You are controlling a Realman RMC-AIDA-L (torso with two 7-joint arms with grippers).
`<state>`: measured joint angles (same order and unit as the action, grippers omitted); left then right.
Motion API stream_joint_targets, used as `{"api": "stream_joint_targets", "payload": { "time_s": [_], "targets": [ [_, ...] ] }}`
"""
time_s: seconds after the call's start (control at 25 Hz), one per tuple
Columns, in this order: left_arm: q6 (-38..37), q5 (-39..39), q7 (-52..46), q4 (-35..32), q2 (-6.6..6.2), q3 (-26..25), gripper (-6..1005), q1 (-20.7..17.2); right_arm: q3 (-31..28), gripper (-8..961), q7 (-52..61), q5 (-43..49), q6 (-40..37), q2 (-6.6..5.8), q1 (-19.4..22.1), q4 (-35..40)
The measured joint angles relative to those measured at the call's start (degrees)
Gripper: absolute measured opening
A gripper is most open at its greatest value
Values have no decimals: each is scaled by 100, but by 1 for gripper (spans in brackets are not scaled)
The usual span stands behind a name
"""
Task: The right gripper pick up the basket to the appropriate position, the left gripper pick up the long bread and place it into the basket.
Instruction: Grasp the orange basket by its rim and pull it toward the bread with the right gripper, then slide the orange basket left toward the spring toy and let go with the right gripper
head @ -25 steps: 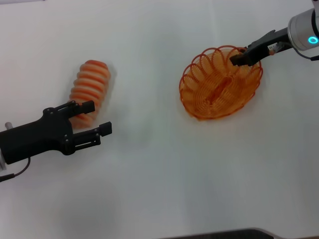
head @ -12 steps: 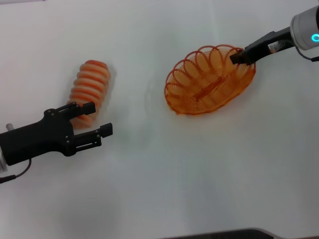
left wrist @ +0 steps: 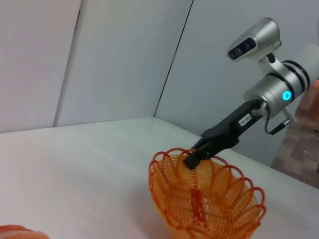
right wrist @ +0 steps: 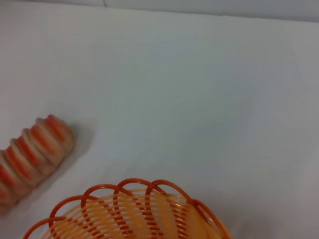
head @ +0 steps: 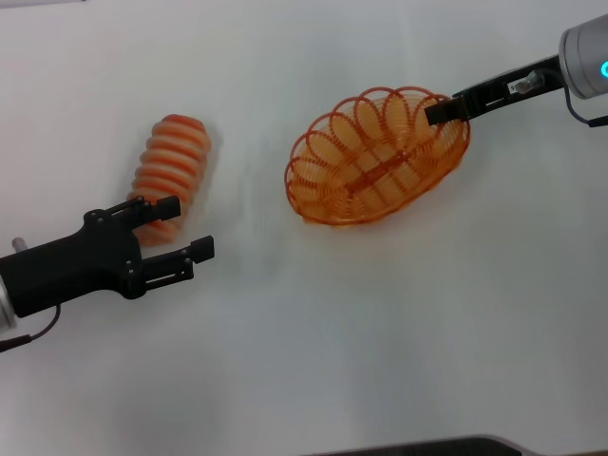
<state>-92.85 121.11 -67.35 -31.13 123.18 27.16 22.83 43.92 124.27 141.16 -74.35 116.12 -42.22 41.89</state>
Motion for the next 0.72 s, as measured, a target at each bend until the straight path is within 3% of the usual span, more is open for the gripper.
{"api": "stream_joint_targets", "payload": {
  "time_s": [0.32, 0.72],
  "targets": [
    [227, -30, 107, -6, 32, 0, 810, 2, -141, 94, 370, -253, -45, 10, 72, -99],
    [259, -38, 230, -20, 31, 0, 811, 28, -137, 98, 715, -272, 413, 313, 78, -128]
  ]
}}
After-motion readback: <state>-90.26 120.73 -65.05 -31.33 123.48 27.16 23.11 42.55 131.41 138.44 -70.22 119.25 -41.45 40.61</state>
